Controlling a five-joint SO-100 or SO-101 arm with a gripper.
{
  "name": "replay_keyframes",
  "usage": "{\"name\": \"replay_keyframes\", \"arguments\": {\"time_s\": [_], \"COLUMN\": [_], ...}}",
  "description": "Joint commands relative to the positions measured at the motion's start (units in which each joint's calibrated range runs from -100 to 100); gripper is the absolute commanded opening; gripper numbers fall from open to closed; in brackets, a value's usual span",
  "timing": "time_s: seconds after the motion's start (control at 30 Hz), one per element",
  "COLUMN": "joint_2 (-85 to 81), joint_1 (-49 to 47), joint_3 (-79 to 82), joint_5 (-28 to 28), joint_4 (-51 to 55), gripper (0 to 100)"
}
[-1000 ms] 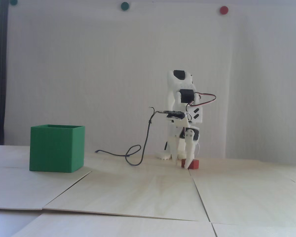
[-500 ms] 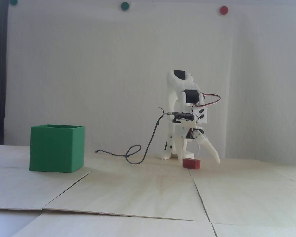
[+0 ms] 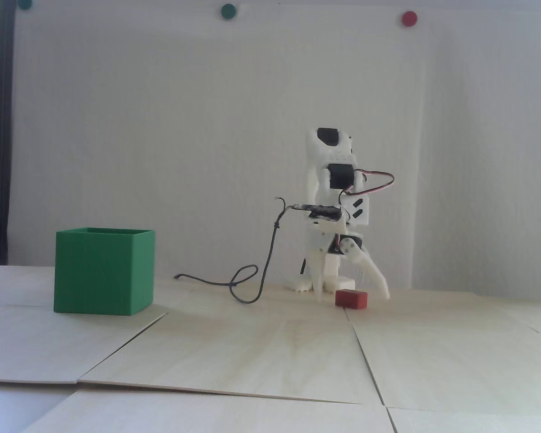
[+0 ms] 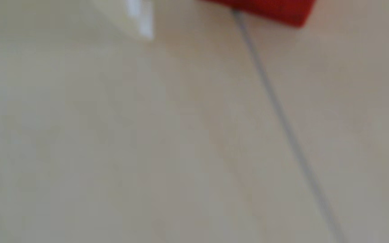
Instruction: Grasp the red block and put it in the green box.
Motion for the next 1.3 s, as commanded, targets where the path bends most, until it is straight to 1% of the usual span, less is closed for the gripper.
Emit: {"name": "replay_keyframes", "arguments": {"time_s": [0.0,0.13,0.17,0.23,0.3,0.33,0.4,0.5,0.67,0.77,1.0,1.07,1.27], "joint_2": [0.2,0.2,0.2,0.2,0.2,0.2,-0.4,-0.5,-0.5,-0.6,-1.3,-3.5,-14.9], "joint_1": [3.0,3.0,2.9,2.4,2.3,2.6,2.7,2.5,0.3,-0.9,-0.4,-0.4,-2.1], "joint_3": [-0.3,-0.2,-0.2,-0.2,0.1,1.7,3.3,3.0,2.2,2.4,1.6,1.7,1.9], "joint_5": [2.3,2.6,2.6,3.0,5.1,7.3,8.1,6.5,6.9,6.9,6.9,6.9,6.9], "joint_4": [-1.6,-1.6,-1.6,-1.4,-0.7,0.0,-0.5,-0.9,0.6,4.7,6.1,6.5,13.6], "gripper": [42,30,30,30,30,30,30,30,30,30,30,30,30]}}
